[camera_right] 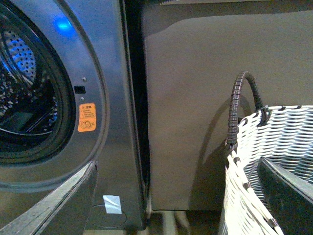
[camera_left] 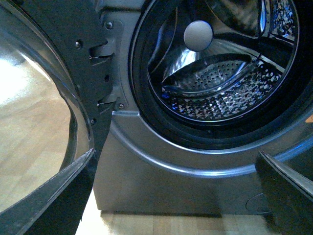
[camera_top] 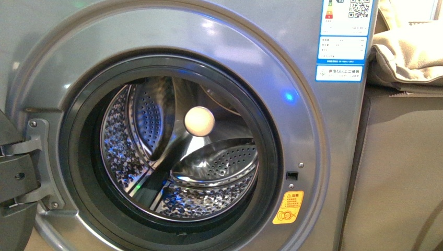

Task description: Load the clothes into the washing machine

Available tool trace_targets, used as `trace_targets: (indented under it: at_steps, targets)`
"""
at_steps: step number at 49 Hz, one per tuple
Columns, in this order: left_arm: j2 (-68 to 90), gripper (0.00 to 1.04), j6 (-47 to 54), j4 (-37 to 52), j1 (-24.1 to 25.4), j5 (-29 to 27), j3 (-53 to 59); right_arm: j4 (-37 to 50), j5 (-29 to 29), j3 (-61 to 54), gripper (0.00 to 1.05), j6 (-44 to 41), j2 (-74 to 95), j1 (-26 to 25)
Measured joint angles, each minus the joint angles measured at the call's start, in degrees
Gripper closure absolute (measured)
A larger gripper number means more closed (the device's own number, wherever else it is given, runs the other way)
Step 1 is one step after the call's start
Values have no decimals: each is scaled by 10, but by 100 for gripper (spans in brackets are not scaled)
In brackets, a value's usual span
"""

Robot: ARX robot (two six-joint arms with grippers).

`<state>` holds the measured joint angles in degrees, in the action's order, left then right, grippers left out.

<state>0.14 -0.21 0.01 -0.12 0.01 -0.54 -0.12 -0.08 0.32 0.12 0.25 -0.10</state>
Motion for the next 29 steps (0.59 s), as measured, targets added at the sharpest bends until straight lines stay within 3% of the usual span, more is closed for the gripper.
trace_targets:
  at_steps: [29]
  targets:
    - [0, 7, 0, 0, 0, 0, 0, 0, 0, 0, 8, 0, 0, 0]
